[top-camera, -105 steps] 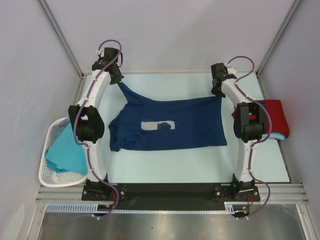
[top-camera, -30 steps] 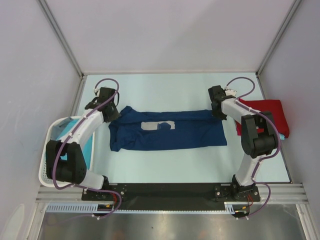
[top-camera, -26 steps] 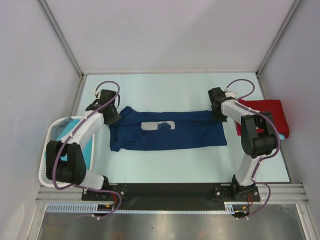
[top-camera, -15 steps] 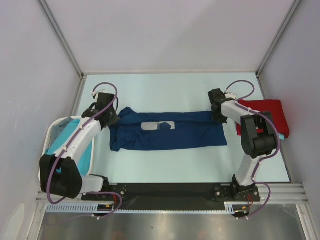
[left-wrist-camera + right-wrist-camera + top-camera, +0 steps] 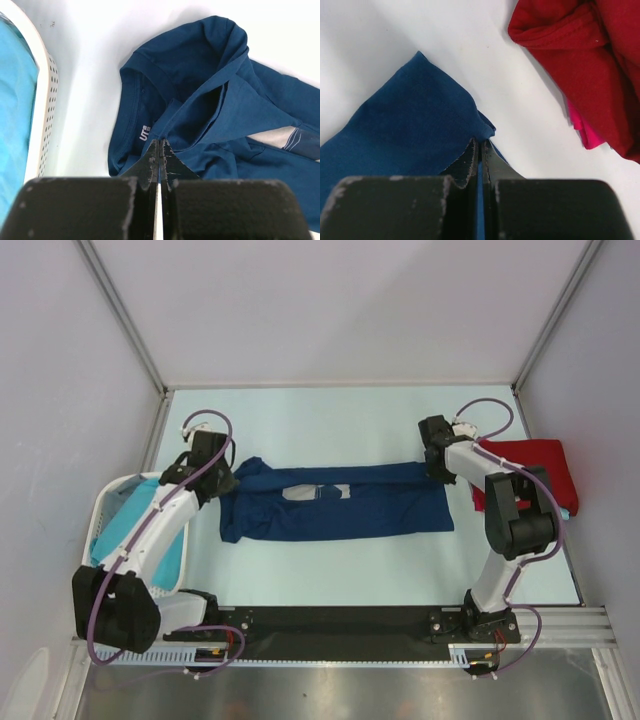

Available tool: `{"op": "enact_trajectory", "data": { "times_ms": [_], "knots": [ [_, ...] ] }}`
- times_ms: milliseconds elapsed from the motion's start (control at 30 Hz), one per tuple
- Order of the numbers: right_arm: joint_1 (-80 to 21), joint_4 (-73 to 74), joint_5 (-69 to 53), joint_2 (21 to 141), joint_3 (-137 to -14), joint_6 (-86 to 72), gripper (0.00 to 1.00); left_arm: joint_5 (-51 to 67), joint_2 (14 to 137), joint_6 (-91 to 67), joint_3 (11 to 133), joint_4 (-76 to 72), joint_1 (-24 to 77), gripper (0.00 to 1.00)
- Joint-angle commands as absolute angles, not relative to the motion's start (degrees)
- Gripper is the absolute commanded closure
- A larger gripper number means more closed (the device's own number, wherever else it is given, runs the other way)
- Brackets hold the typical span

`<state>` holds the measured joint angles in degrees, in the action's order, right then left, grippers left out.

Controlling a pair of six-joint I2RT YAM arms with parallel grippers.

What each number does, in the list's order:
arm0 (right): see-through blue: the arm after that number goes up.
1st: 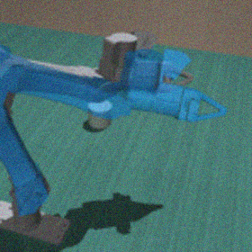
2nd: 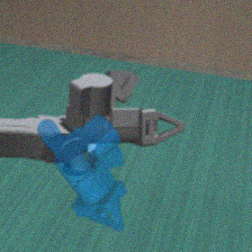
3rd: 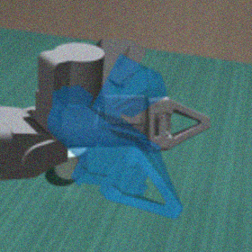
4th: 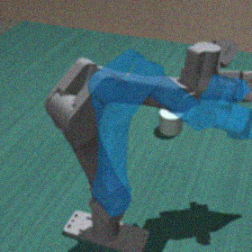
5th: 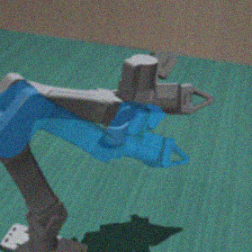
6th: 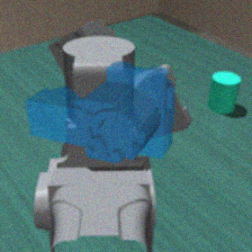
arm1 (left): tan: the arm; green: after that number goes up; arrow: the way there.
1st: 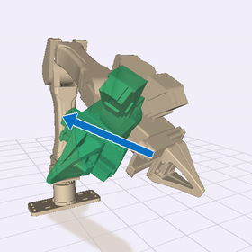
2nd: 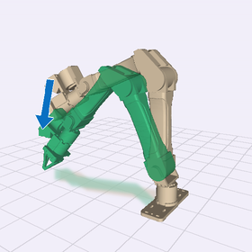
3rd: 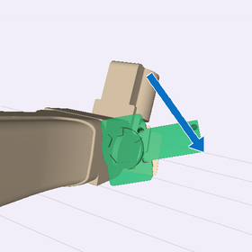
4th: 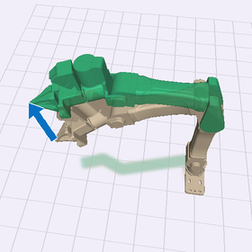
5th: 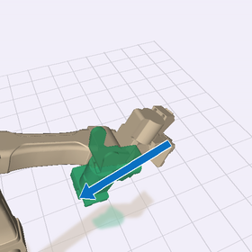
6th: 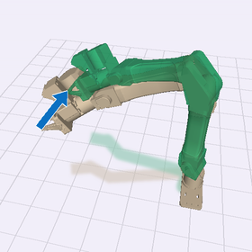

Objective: Fold and stack the t-shirts
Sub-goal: Fold the other side of the tshirt into a rectangle

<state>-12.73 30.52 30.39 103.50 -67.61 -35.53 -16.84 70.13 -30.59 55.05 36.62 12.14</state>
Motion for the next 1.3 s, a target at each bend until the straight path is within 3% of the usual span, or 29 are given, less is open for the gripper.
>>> {"op": "enact_trajectory", "data": {
  "times_ms": [0, 1267],
  "knots": [
    [-12.3, 29.8, 33.05, 100.29, -67.85, -35.95, 1.0, -18.11, 67.77, -31.73, 55.2, 37.62, 12.74, 1.0],
    [-13.01, 26.46, 35.86, 93.0, -60.29, -36.74, 1.0, -21.09, 61.88, -35.95, 51.41, 39.73, 22.41, 1.0]
  ]
}}
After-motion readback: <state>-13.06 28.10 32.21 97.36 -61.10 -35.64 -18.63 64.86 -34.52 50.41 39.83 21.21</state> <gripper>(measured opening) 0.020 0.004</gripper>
